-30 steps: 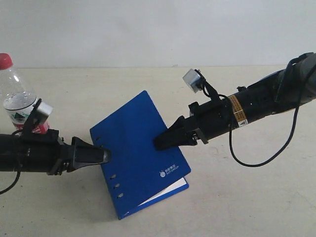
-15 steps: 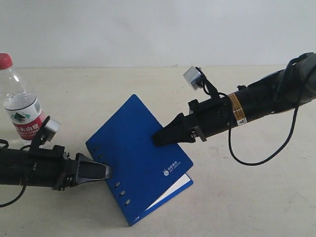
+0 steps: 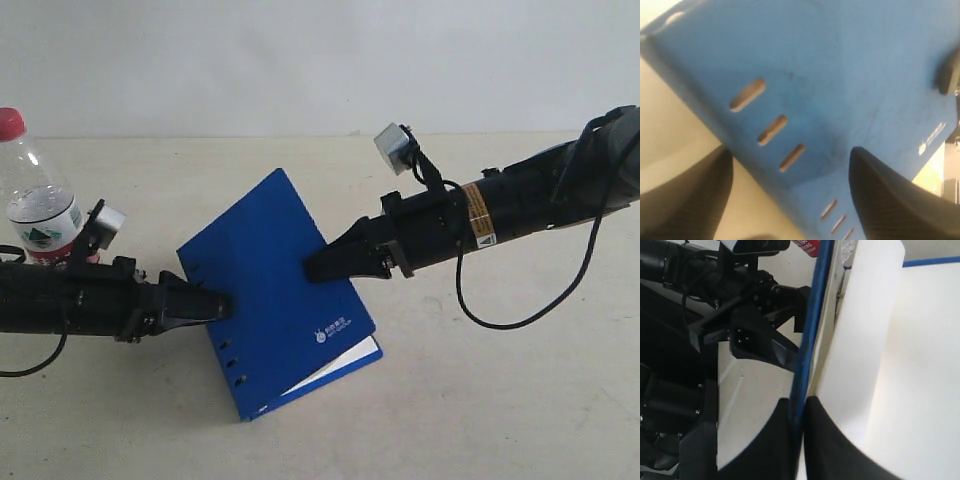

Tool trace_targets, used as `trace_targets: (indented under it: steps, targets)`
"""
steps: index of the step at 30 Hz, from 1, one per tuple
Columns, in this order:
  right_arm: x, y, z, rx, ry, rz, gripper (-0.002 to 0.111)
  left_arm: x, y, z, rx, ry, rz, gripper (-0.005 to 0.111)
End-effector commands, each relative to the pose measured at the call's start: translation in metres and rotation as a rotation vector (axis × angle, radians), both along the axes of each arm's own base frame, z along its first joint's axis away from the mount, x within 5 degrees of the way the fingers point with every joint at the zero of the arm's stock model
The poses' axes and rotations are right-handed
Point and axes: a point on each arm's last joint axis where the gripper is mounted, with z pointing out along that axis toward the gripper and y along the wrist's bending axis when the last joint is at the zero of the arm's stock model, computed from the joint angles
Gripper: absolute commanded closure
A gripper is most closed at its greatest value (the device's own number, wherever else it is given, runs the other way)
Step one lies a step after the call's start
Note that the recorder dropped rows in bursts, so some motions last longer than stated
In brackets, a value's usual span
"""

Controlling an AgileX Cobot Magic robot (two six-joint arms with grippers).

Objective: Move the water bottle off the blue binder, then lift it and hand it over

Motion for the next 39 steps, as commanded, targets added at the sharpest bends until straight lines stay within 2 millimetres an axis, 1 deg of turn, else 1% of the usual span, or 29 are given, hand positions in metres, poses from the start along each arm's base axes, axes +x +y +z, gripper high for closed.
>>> trace_targets:
  steps: [1, 4, 6, 9, 10, 12, 16, 19, 20, 21, 23, 25, 27, 34, 39]
  targets:
    - [-0.006, -0.001, 0.003, -0.036, 0.006, 0.052, 0.108, 0.004, -0.004, 0.013, -0.116, -0.040, -0.027, 0.045]
    - [0.005, -0.006, -0.008, -0.168, -0.024, -0.062, 0.107, 0.005, -0.004, 0.014, -0.124, -0.049, -0.030, 0.045]
    - [0.012, -0.009, -0.014, -0.242, -0.060, -0.135, 0.098, 0.006, -0.003, 0.012, -0.097, -0.041, -0.020, 0.045]
    - [0.021, -0.014, -0.017, -0.316, -0.103, -0.211, 0.075, 0.006, -0.001, 0.008, -0.062, -0.020, -0.001, 0.045]
    - [0.025, -0.015, -0.018, -0.339, -0.120, -0.238, 0.057, 0.006, -0.001, 0.008, -0.060, -0.019, 0.000, 0.045]
    - [0.028, -0.018, -0.019, -0.367, -0.097, -0.291, 0.047, 0.006, -0.001, 0.008, -0.060, -0.019, 0.000, 0.045]
    - [0.036, -0.025, -0.024, -0.432, -0.048, -0.432, 0.048, 0.007, -0.001, 0.008, -0.054, -0.018, 0.002, 0.045]
    - [0.037, -0.026, -0.024, -0.441, -0.019, -0.475, 0.048, 0.007, -0.001, 0.008, -0.054, -0.018, 0.002, 0.045]
    - [0.038, -0.027, -0.025, -0.443, -0.005, -0.492, 0.048, 0.006, -0.001, 0.008, -0.056, -0.014, 0.004, 0.045]
    - [0.039, -0.029, -0.027, -0.457, 0.006, -0.522, 0.052, 0.006, -0.001, 0.008, -0.056, -0.014, 0.004, 0.045]
    - [0.041, -0.031, -0.036, -0.482, 0.042, -0.567, 0.069, 0.006, -0.001, 0.008, -0.056, -0.014, 0.004, 0.045]
    - [0.039, -0.029, -0.043, -0.467, 0.085, -0.537, 0.091, 0.006, -0.001, 0.008, -0.056, -0.014, 0.004, 0.045]
    - [0.036, -0.027, -0.050, -0.458, 0.112, -0.508, 0.108, 0.006, -0.001, 0.008, -0.059, -0.011, 0.005, 0.045]
    - [0.031, -0.024, -0.068, -0.451, 0.188, -0.469, 0.108, 0.006, -0.001, 0.008, -0.066, -0.010, 0.004, 0.045]
    - [0.020, -0.014, -0.077, -0.385, 0.276, -0.357, 0.108, 0.006, -0.001, 0.008, -0.066, -0.010, 0.004, 0.045]
